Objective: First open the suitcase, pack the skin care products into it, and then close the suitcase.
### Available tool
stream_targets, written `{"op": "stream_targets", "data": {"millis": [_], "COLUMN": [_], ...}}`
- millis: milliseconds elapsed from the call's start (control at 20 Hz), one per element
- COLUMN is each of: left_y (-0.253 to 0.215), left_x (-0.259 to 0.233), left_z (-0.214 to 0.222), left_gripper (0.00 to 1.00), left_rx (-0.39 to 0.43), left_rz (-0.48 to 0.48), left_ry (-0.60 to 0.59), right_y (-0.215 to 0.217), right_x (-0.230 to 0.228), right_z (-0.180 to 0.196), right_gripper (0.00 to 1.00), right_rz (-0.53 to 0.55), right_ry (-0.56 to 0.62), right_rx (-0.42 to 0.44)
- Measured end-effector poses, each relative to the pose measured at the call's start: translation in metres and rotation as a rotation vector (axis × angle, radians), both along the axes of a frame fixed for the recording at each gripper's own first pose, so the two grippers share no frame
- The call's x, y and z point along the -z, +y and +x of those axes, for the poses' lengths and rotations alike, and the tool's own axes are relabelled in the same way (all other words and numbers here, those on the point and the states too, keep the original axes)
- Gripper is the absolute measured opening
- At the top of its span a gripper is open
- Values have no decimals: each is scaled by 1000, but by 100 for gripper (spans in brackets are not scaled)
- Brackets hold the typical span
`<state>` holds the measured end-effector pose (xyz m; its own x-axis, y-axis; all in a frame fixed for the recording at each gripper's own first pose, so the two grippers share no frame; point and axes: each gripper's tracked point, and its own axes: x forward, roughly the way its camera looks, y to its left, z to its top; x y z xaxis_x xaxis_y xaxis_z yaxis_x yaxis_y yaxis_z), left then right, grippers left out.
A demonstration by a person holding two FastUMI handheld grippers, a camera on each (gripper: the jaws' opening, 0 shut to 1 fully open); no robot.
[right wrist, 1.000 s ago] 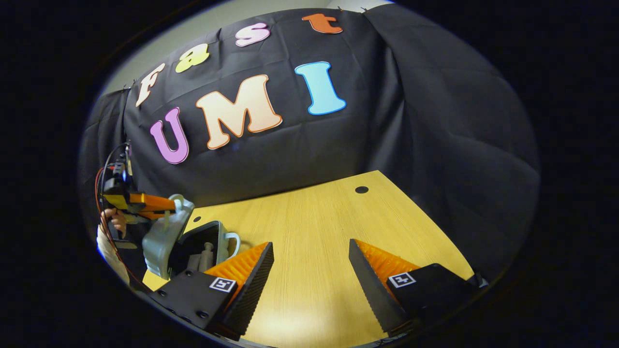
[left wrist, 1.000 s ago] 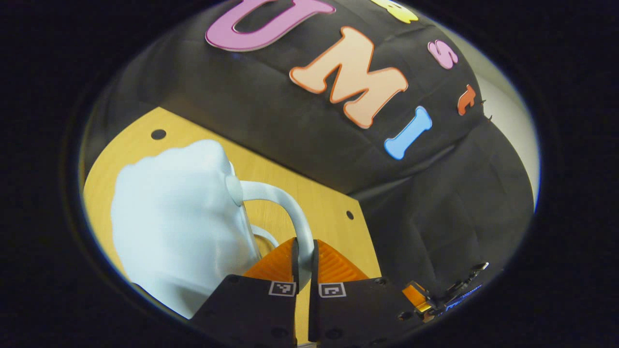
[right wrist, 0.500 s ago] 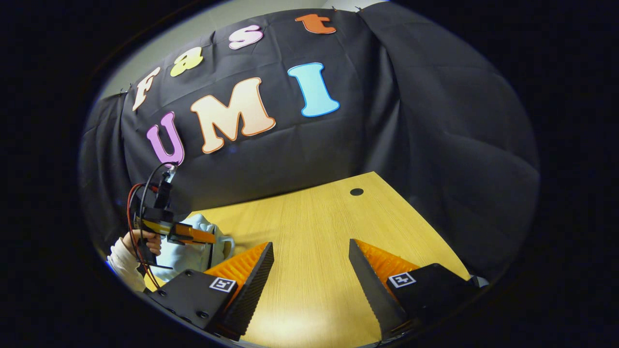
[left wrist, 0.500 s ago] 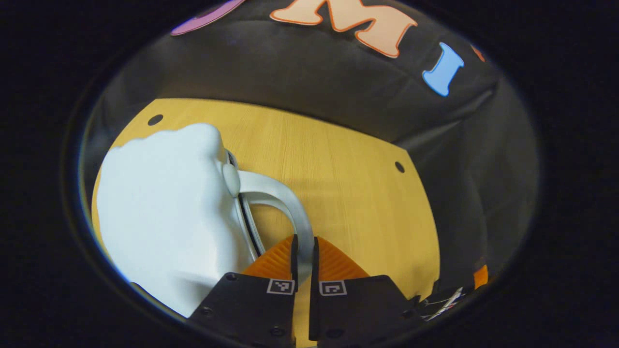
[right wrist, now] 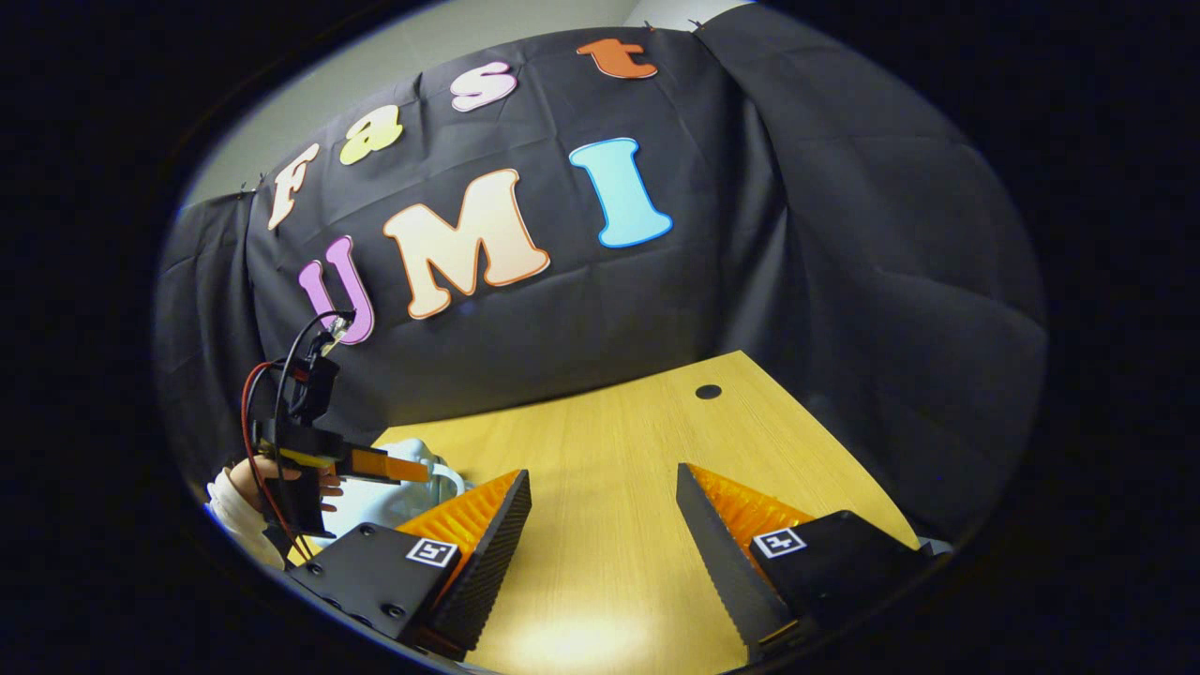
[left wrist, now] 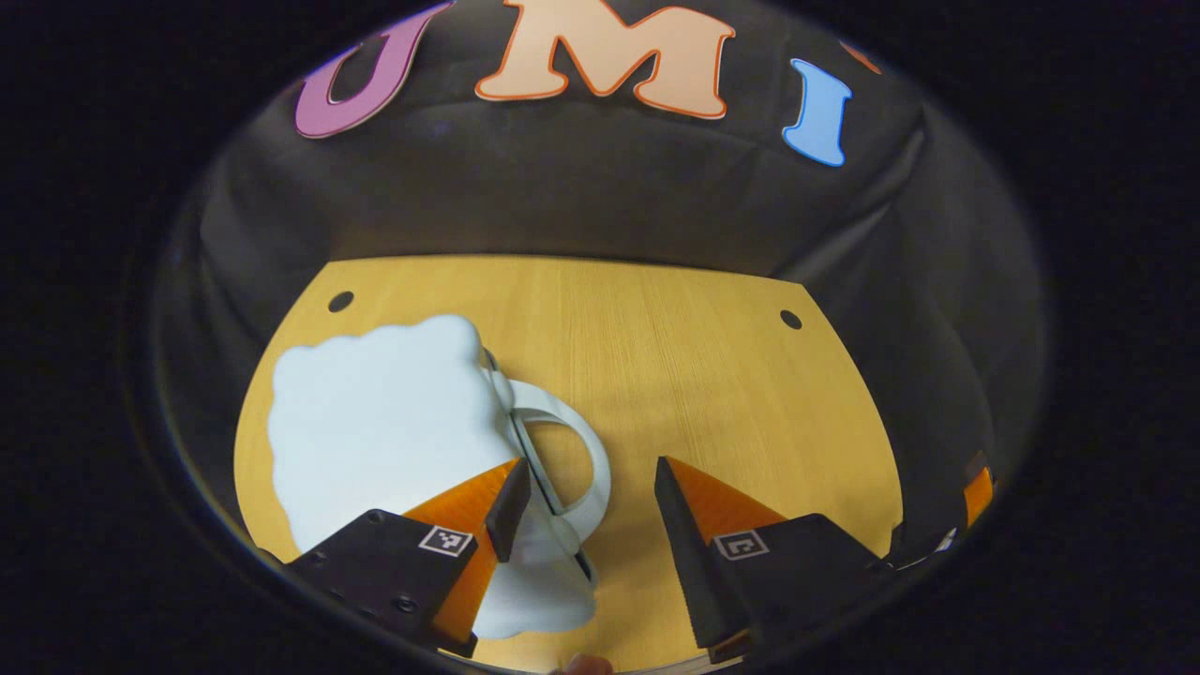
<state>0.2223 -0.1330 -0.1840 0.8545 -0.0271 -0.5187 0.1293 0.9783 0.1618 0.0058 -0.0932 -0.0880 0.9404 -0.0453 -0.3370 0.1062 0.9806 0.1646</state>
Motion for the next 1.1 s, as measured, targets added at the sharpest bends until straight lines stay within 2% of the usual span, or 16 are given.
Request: {"op": "stream_targets", "data": {"millis": [100,150,200,250,400,450,550,650,1100], "left_y": [-3,-6,-9,-14,-18,-18,-21,-28,-8], "left_x": [-27,-37,-45,-52,-63,-68,-73,-75,-57], "left_z": [-17,-28,-40,-50,-81,-90,-106,-118,-129], "left_gripper": [78,82,77,78,78,82,81,83,84], "left_rx": [21,28,37,51,78,87,103,108,86], "left_rz": [18,21,15,0,-10,0,9,-6,11], "left_ry": [-95,-143,-183,-221,-286,-311,-362,-382,-294], "right_y": [9,14,20,27,51,58,72,82,102], "right_x": [-6,-10,-14,-17,-27,-30,-38,-46,-50], "right_z": [0,0,0,0,-2,-3,-8,-14,-32], "right_gripper": [98,98,98,98,98,98,98,98,98], "right_rz": [-12,-18,-21,-21,-13,-13,-18,-24,-39], "right_ry": [-22,-35,-46,-54,-81,-88,-107,-128,-137], "right_rx": [-20,-34,-48,-61,-98,-110,-132,-145,-128]}}
